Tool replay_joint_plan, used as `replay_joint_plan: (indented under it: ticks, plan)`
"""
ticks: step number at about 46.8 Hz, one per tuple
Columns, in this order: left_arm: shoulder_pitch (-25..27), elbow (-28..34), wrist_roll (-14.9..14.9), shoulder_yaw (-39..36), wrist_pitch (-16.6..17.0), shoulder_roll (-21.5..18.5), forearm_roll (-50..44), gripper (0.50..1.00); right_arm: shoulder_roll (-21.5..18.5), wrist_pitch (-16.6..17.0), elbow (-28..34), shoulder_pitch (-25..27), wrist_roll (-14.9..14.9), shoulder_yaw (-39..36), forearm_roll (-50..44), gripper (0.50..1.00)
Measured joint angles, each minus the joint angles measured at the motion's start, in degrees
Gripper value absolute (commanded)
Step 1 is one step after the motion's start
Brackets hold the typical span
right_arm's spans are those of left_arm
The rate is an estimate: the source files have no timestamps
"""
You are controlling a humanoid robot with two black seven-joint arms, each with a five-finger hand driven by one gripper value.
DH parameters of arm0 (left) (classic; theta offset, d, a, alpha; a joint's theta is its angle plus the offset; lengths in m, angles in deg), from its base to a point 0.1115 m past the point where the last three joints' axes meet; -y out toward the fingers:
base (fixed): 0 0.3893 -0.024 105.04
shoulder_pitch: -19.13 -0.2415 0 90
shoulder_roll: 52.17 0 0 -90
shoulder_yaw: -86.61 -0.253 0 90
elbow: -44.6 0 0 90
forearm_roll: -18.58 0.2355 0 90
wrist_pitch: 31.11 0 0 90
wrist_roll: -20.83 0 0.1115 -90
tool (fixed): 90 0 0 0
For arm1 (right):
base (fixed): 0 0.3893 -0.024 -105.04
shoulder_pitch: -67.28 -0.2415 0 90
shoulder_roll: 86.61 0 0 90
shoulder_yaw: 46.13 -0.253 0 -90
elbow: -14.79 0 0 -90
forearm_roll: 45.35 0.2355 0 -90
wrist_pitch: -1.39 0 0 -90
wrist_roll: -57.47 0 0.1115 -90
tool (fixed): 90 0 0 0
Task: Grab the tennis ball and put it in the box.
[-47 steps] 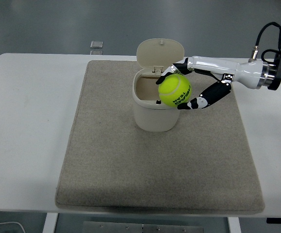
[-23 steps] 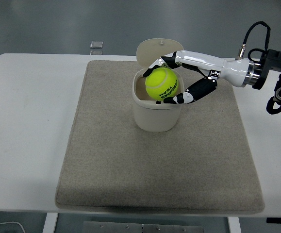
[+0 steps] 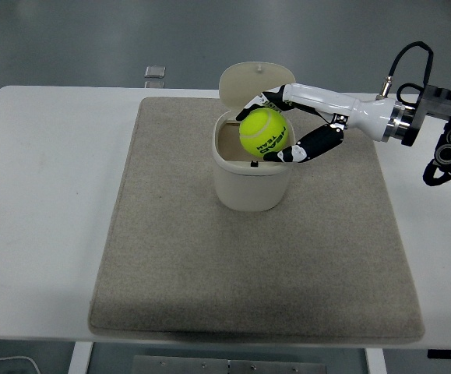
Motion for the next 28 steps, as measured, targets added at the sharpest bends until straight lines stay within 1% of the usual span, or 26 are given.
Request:
replay_joint_plan:
  ticks: [6, 9, 11, 13, 17, 21, 24, 28]
  plan:
    - [0.0, 0.0, 0.0, 0.0, 0.0, 0.0, 0.0, 0.992, -1.1, -0.6, 0.2, 0.6, 1.3, 0.2, -0.1, 0.617]
    - [0.0, 0.0, 0.0, 0.0, 0.0, 0.0, 0.0, 0.992, -1.2, -0.7, 0.2, 0.7, 1.4, 0.2, -0.2, 0.684]
    - [0.0, 0.0, 0.0, 0.0, 0.0, 0.0, 0.0, 0.992, -1.2, -0.7, 0.4, 0.7, 1.4, 0.2, -0.2, 0.711]
    - [0.0, 0.0, 0.0, 0.0, 0.0, 0.0, 0.0, 0.992, -1.2, -0.8, 0.7, 0.7, 1.4, 0.2, -0.2, 0.727]
    - [0.0, 0.0, 0.0, 0.0, 0.0, 0.0, 0.0, 0.992, -1.1, -1.0, 1.2, 0.7, 1.4, 0.2, 0.0, 0.78]
    - [0.0, 0.0, 0.0, 0.0, 0.0, 0.0, 0.0, 0.992, -1.1, -1.0, 1.2, 0.7, 1.4, 0.2, 0.1, 0.797]
    - [0.0, 0.0, 0.0, 0.0, 0.0, 0.0, 0.0, 0.992, -1.1, -1.0, 1.2, 0.8, 1.4, 0.2, 0.1, 0.825]
    - [0.0, 0.0, 0.0, 0.0, 0.0, 0.0, 0.0, 0.992, -1.0, -1.0, 1.2, 0.8, 1.4, 0.3, 0.1, 0.827]
